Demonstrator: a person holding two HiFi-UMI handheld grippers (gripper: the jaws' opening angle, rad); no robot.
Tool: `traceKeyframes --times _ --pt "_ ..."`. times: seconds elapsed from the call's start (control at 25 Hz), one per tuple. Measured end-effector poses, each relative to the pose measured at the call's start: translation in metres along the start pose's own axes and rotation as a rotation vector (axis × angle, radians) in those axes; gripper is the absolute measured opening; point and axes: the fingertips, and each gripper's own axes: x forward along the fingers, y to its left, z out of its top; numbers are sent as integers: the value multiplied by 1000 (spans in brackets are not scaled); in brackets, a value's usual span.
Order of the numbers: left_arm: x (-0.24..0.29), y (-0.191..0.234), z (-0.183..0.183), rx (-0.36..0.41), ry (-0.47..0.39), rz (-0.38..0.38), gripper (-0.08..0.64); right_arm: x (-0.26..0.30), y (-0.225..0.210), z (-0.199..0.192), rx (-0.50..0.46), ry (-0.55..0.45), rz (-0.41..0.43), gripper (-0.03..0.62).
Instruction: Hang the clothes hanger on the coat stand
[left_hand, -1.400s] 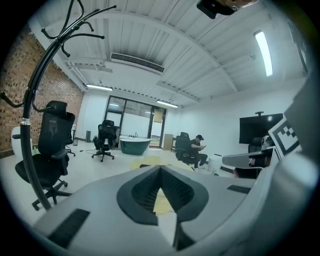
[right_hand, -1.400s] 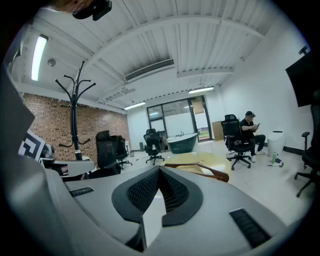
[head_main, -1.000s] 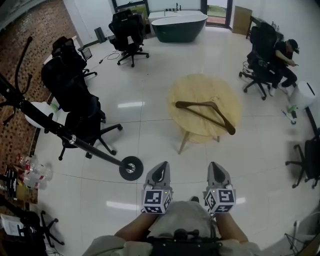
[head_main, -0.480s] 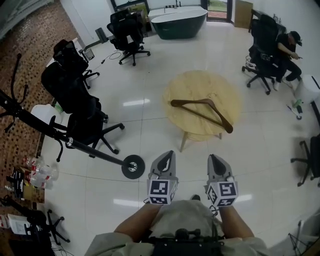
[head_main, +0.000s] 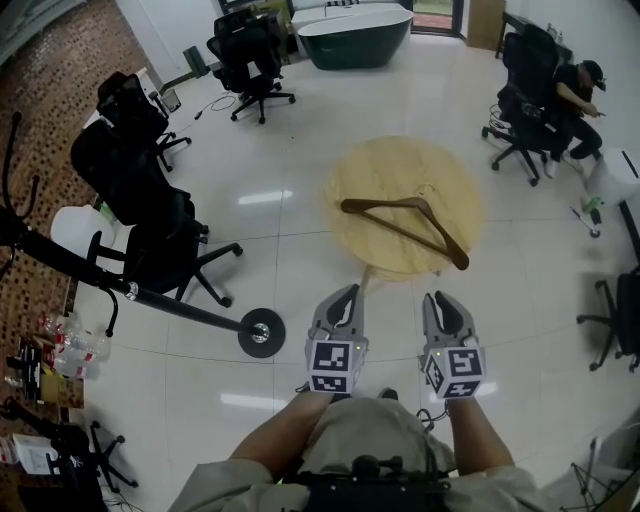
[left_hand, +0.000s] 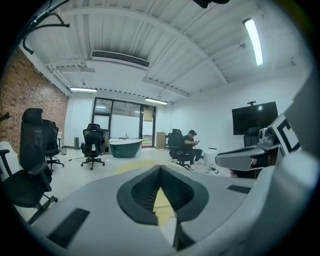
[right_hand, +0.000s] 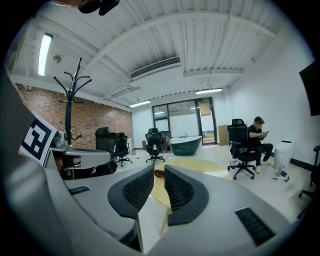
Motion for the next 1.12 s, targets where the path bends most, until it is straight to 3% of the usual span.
traceKeyframes --times 0.28,0.48,0.68,0.72,0.76,1.12 --pt "44 102 30 20 -8 -98 27 102 42 31 -64 37 -97 67" --pt "94 124 36 7 -4 -130 58 152 24 39 -116 77 -119 92" --pt "165 94 40 4 14 -129 55 191 -51 41 -129 92 -121 106" --pt "181 87 40 7 11 -119 27 201 -68 37 -134 99 -111 106" --pt "198 81 41 8 8 -103 3 212 -86 34 -140 107 -97 106" --pt "358 17 50 -9 40 71 3 309 -251 19 -221 194 53 127"
